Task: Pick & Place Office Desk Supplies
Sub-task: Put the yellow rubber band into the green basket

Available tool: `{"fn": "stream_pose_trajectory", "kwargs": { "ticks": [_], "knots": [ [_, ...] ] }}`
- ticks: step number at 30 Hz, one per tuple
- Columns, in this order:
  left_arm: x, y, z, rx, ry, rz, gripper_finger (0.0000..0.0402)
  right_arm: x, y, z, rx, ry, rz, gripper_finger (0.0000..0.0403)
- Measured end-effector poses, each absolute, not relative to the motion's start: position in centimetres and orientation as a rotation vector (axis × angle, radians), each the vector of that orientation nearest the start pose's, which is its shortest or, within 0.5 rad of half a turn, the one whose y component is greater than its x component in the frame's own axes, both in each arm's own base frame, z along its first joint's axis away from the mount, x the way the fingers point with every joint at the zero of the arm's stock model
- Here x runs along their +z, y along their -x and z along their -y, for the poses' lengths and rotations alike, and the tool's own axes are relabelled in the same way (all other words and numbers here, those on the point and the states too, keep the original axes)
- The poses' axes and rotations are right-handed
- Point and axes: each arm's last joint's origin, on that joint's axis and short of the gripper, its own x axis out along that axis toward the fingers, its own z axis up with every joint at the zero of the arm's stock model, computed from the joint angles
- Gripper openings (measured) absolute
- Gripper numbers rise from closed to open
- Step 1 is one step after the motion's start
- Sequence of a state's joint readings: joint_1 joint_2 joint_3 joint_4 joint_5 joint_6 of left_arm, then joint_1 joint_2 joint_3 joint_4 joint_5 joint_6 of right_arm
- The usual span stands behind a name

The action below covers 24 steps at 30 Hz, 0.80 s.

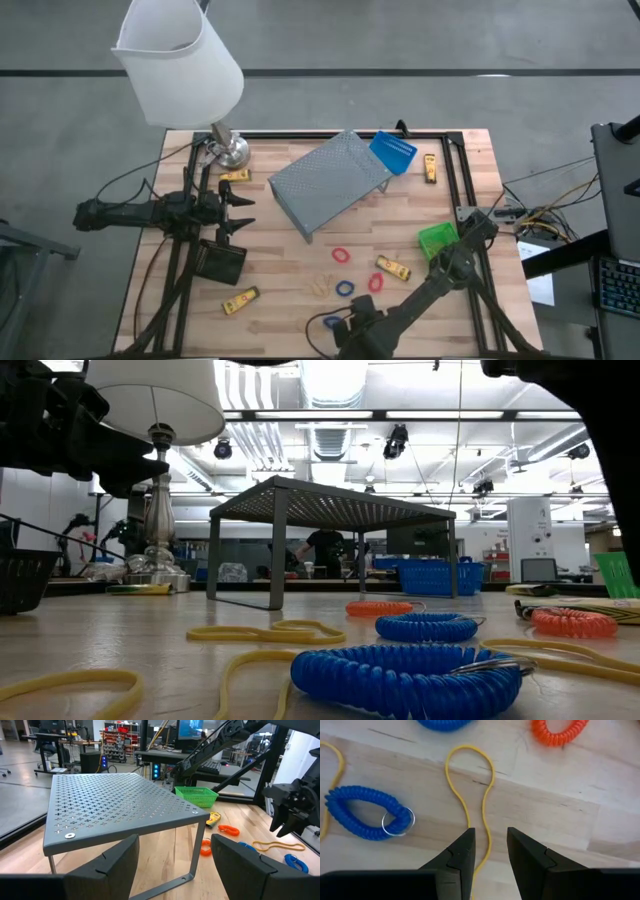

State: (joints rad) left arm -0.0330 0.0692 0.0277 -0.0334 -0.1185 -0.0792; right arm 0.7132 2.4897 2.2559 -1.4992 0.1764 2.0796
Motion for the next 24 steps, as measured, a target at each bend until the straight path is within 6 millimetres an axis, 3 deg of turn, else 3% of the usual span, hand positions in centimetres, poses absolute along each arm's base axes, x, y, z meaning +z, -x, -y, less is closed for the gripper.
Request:
{"fn": "stream_pose_trajectory", "kwargs": {
  "ticks": [12,18,24],
  "knots": [
    [16.4,-10.0,0.0,0.089,0.073,-0.071,0.0253,17.1,-36.8,-28.6,-1.089,-0.801,-1.272,0.0109],
    [16.4,-10.0,0.0,0.089,0.073,-0.071,0.0253,19.6,-37.0,-27.7,-1.010,-0.815,-1.261,0.0109],
    [16.4,-10.0,0.0,0.089,0.073,-0.071,0.0253,22.4,-37.4,-27.5,-0.887,-0.840,-1.120,0.0109]
  ]
}}
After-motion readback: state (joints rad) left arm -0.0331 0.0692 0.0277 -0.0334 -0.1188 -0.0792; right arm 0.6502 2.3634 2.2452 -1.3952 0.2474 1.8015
